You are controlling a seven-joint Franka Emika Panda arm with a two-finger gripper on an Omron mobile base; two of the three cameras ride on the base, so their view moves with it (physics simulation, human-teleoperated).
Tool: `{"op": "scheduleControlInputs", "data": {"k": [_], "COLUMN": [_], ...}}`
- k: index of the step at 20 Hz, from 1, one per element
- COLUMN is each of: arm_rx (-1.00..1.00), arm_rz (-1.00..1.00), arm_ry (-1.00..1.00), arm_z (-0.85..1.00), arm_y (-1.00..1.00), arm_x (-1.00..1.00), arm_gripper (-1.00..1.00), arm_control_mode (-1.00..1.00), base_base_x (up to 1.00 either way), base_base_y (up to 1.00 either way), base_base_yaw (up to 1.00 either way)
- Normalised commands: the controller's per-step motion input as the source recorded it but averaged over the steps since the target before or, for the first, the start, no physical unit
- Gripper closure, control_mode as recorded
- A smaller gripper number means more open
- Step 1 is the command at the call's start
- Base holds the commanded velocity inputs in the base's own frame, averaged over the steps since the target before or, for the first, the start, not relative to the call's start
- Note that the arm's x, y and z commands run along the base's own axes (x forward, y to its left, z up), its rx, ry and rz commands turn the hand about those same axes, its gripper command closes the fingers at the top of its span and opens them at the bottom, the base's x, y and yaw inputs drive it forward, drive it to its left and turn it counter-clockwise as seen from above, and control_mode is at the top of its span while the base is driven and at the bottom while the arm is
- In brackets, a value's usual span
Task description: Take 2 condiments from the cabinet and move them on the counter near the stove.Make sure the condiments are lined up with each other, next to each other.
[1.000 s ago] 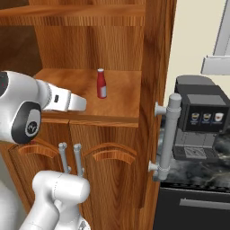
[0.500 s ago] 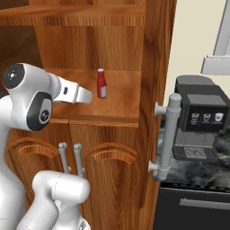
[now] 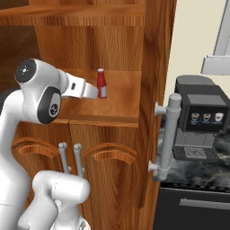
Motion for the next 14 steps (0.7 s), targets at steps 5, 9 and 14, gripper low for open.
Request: {"op": "scheduleControlInputs", "data": {"k": [5, 9, 14], "arm_rx": [0.0, 0.0, 0.0], "arm_rz": [0.0, 0.0, 0.02], "arm_ry": [0.0, 0.0, 0.0], "arm_z": [0.0, 0.0, -0.07], "arm_y": [0.0, 0.0, 0.0], "arm_x": [0.06, 0.15, 0.21], "arm_gripper": [-1.0, -1.0, -1.0], "arm_control_mode": [-1.0, -1.0, -1.0], "base_base_x": [0.0, 0.0, 0.0], "base_base_y": [0.0, 0.0, 0.0], "base_base_yaw": [0.0, 0.0, 0.0]}}
